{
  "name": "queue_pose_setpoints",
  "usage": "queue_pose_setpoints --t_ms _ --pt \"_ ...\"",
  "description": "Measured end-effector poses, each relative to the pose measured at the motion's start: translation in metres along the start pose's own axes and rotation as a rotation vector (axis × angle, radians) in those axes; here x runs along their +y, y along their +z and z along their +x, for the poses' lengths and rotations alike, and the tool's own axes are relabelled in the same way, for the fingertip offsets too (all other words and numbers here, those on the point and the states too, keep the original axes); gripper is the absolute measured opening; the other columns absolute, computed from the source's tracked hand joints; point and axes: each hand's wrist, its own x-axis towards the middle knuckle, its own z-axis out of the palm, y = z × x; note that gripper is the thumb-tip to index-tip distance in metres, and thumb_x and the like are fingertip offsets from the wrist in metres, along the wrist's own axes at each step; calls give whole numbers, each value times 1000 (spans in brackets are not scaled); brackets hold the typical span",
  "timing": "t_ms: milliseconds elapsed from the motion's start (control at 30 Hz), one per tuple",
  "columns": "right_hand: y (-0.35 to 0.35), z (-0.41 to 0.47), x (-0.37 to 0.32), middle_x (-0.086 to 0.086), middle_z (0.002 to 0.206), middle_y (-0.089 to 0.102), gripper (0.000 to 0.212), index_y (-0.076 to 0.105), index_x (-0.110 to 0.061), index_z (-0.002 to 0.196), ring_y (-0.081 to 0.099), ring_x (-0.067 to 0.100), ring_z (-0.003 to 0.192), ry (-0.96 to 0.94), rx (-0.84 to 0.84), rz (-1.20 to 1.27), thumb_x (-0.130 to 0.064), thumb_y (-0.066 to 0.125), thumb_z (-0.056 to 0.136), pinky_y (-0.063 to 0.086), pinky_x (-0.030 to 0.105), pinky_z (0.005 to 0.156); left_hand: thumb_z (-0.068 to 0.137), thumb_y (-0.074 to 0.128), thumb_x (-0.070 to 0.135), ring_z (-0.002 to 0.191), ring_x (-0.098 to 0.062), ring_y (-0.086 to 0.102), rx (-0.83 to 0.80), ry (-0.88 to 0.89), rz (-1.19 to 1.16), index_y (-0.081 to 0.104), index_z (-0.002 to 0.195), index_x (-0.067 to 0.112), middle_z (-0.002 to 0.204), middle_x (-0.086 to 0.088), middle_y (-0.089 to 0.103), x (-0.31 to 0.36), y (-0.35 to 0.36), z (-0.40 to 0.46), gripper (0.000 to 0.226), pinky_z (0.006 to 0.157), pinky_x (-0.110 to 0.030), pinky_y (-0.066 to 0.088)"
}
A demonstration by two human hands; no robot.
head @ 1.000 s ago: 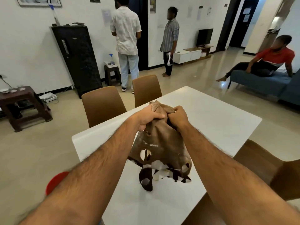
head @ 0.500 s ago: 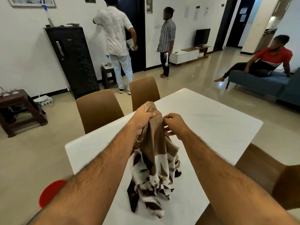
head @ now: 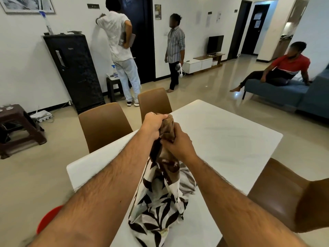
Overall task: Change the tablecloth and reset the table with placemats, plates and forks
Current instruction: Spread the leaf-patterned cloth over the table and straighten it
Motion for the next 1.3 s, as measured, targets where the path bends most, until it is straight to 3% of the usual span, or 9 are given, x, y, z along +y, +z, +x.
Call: queue_pose_setpoints --t_ms 67,200,400,567,800,933,1033,1133,1300 --pt "-3 10 -2 -6 100 68 15 62 -25 110 63 15 89 49 90 77 -31 56 98 55 42 93 92 61 4 66 -22 61 -11 28 3 53 84 8 78 -13 62 1 -4 1 12 57 -33 53" --pt "-23 23 -9 5 81 65 15 68 -13 86 60 21 78 30 102 215 -11 55 93 54 37 76 95 61 15 75 -18 63 3 23 -11 58 86 10 85 -9 64 0 -23 -5 10 71 -35 57" --pt "-41 38 -30 -2 69 60 14 64 -20 74 55 16 66 -104 169 -100 -10 60 83 41 24 58 81 54 73 83 -20 56 383 258 938 52 83 19 88 0 57 -9 -52 -12 54 66 -31 44" --pt "-41 50 -50 0 73 61 17 60 -21 77 56 15 68 -120 83 -152 -8 56 87 40 23 56 96 50 49 104 -11 55 -1 732 787 53 129 22 116 2 59 -5 -44 -8 43 90 -33 50" --pt "-54 41 -40 11 99 61 47 48 -21 112 64 27 91 57 -224 483 -17 70 70 57 39 75 84 75 20 100 -19 66 -580 327 732 62 119 18 110 -4 67 14 -48 -5 38 85 -33 58" --pt "-51 23 -7 12 115 64 64 48 -25 123 63 28 107 145 -356 568 -31 79 67 52 43 93 86 70 13 84 -30 67 -369 472 928 71 93 5 93 -17 70 19 -46 5 11 73 -41 60" --pt "-29 4 -2 3 109 67 57 58 -20 118 65 20 103 149 -467 365 -24 87 69 56 29 87 91 64 26 75 -35 69 -222 493 721 66 89 1 85 -21 69 21 -30 1 25 74 -50 58" --pt "4 -1 17 4 114 68 80 60 -20 122 64 25 108 261 -417 318 -39 92 51 55 41 92 98 55 27 76 -27 66 -211 403 418 64 106 7 91 -11 59 26 -11 -10 23 70 -50 60" --pt "-5 -9 17 14 97 64 21 61 -8 102 64 35 93 423 3 509 -14 56 83 57 42 77 103 46 25 65 -11 53 -176 337 54 54 108 22 82 -5 49 50 -7 -12 11 66 -36 62"
